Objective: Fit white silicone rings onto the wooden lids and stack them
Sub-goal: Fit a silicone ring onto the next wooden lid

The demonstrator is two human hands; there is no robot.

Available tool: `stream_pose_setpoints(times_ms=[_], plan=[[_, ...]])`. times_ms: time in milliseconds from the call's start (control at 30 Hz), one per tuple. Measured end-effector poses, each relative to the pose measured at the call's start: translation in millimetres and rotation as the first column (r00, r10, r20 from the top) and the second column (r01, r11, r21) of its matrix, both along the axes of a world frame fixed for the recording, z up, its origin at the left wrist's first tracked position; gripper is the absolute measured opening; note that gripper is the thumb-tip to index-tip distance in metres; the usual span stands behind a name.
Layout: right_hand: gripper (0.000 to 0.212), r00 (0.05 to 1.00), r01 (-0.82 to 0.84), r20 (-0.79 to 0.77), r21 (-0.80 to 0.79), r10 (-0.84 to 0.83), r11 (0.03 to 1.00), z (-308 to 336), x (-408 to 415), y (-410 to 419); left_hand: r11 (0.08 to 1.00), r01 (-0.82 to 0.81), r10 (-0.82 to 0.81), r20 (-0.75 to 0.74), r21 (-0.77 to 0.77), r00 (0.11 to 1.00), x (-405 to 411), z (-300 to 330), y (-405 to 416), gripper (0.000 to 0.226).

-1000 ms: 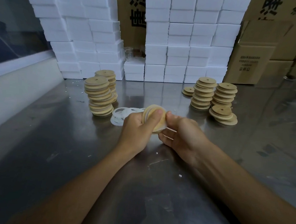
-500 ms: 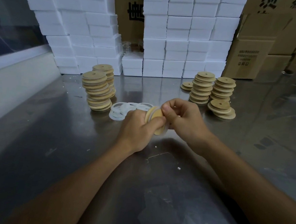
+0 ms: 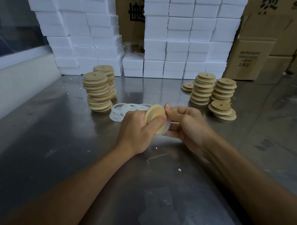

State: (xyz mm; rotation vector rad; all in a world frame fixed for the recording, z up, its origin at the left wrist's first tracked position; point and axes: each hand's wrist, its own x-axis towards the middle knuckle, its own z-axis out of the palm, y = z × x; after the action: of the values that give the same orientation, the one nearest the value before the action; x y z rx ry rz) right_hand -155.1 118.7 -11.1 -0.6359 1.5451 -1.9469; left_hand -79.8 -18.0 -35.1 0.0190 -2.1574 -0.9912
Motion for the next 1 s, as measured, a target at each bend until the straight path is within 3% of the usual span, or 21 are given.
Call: stream_pose_setpoints(times_ms=[200, 367, 467, 533, 567, 667, 767, 833, 933, 1000], plan=[[0.022, 0.992, -0.017, 0.126, -0.051, 0.023, 0.999, -4, -1, 0, 0.999, -0.029, 0.029, -0.029, 0.015, 0.999, 0, -2, 1, 0.057], [0.045, 0.983, -0.014, 0.184, -0.090, 0.030, 0.996, -7, 1, -8, 0.998, -0.038, 0.041, -0.049, 0.060, 0.998, -3, -3, -2, 0.060], [0.039, 0.983, -0.004, 0.181, -0.087, 0.019, 0.996, -9, 2, -7, 0.997, -0.021, 0.022, -0.015, 0.075, 1.000, -5, -4, -2, 0.060], [0.024, 0.995, 0.070, 0.075, -0.075, -0.065, 0.995, -10, 5, -8, 0.995, 0.002, -0.005, 0.024, 0.098, 1.000, -5, -4, -3, 0.057], [0.017, 0.991, 0.123, -0.053, -0.059, -0.126, 0.991, -10, 6, -8, 0.992, 0.027, -0.034, 0.052, 0.123, 0.998, -5, -5, -3, 0.055], [0.011, 0.817, 0.213, -0.546, -0.018, -0.188, 0.977, -8, 3, -4, 0.975, 0.114, -0.140, 0.127, 0.191, 0.982, -5, -5, -5, 0.047], [0.010, 0.699, 0.217, -0.703, 0.031, -0.133, 0.976, -5, -2, 1, 0.976, 0.132, -0.157, 0.140, 0.172, 0.978, -4, -5, -4, 0.042], [0.009, 0.740, 0.208, -0.659, 0.034, -0.135, 0.978, -4, -4, 3, 0.993, 0.088, -0.097, 0.118, 0.078, 0.988, -4, -6, -2, 0.043], [0.025, 0.919, 0.106, -0.386, 0.034, -0.085, 0.994, -4, -3, 2, 1.000, 0.030, -0.030, 0.057, -0.006, 0.998, -5, -6, -2, 0.051], [0.027, 0.961, 0.069, -0.271, 0.036, -0.057, 0.997, -5, -2, 2, 0.999, 0.012, -0.011, 0.031, -0.033, 0.999, -5, -5, -2, 0.056]])
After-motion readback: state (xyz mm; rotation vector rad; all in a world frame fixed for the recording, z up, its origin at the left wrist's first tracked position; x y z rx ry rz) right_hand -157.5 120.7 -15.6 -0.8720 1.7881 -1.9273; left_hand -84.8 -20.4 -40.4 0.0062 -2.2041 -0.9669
